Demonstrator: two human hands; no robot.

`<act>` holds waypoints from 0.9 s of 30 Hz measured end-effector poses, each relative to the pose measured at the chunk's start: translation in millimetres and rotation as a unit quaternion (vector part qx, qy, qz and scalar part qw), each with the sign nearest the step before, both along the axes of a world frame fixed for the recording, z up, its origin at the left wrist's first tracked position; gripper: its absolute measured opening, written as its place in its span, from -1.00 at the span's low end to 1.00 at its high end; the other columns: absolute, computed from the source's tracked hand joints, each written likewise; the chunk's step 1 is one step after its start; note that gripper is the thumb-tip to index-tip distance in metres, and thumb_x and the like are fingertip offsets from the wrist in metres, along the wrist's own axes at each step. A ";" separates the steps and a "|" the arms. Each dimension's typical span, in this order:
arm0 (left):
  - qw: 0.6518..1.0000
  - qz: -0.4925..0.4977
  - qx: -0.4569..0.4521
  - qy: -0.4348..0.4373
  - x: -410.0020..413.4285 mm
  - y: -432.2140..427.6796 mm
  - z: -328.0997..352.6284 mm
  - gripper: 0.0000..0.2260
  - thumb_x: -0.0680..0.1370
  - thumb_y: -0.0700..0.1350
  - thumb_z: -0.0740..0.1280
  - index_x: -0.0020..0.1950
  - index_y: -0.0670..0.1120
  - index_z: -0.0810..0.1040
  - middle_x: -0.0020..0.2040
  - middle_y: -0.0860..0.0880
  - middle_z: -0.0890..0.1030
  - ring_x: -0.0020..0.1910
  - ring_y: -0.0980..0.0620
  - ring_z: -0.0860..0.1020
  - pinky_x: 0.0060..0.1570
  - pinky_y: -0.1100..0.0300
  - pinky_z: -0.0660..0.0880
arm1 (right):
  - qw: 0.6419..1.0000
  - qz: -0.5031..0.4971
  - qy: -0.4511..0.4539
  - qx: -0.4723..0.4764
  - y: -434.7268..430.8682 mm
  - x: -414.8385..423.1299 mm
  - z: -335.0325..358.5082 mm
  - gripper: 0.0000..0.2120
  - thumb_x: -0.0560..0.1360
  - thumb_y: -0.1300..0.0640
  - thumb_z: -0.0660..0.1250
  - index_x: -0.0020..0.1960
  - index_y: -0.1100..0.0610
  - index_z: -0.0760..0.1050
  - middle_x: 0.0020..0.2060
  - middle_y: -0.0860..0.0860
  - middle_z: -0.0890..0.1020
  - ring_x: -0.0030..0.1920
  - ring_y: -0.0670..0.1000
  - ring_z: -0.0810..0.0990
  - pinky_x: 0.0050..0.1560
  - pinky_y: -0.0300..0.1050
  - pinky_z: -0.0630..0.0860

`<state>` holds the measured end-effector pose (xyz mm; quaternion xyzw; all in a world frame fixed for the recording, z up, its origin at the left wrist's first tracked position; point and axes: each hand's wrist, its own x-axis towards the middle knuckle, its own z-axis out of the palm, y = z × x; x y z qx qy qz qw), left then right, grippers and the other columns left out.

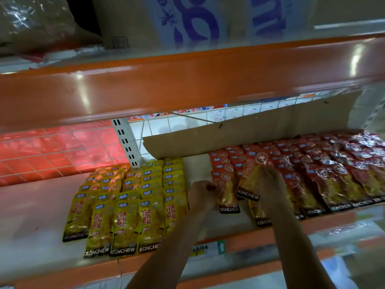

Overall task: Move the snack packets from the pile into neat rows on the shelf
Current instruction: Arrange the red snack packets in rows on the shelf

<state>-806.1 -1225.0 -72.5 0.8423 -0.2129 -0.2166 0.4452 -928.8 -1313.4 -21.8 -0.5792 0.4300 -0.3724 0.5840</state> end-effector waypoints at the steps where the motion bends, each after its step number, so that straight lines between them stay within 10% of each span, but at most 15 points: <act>1: 1.000 0.000 0.004 -0.005 -1.2 -2.4 -2.0 -0.82 0.41 0.06 0.49 -0.15 -0.03 0.69 -0.18 0.02 0.70 -0.18 0.04 0.65 -0.11 0.04 0.61 | 1.000 -0.005 0.000 -0.004 -2.6 -0.6 -4.6 -0.74 0.51 0.25 0.08 -0.34 0.10 0.30 -0.43 0.12 0.26 -0.40 0.06 0.23 -0.32 -0.07 0.14; 13: 0.996 -0.035 0.029 -0.073 -7.1 -13.1 -1.8 -0.81 0.45 0.04 0.46 -0.12 -0.02 0.51 -0.19 0.09 0.57 -0.31 0.24 0.44 -0.46 0.44 0.22 | 0.997 0.011 0.069 -0.033 -11.6 -5.4 -19.2 -0.83 0.54 0.25 0.14 -0.23 0.14 0.34 -0.43 0.04 0.32 -0.43 -0.02 0.26 -0.40 -0.12 0.20; 21: 0.986 -0.024 -0.057 -0.156 -15.7 -7.4 5.4 -0.79 0.59 0.08 0.27 0.10 -0.02 0.53 -0.06 0.11 0.57 -0.16 0.21 0.52 -0.36 0.48 0.29 | 0.986 0.044 0.126 -0.096 -6.1 2.9 -25.6 -0.93 0.58 0.15 0.20 0.05 0.11 0.40 -0.39 -0.04 0.45 -0.48 -0.13 0.36 -0.52 -0.29 0.28; 27: 0.991 -0.066 -0.113 0.000 -14.5 -9.3 5.4 -0.66 0.49 0.00 0.42 0.25 0.03 0.51 0.00 0.04 0.67 -0.07 0.13 0.64 -0.17 0.33 0.56 | 0.967 0.104 0.159 -0.172 2.2 7.6 -26.4 -0.87 0.57 0.16 0.22 -0.04 -0.03 0.50 -0.26 -0.09 0.57 -0.33 -0.12 0.51 -0.36 -0.35 0.34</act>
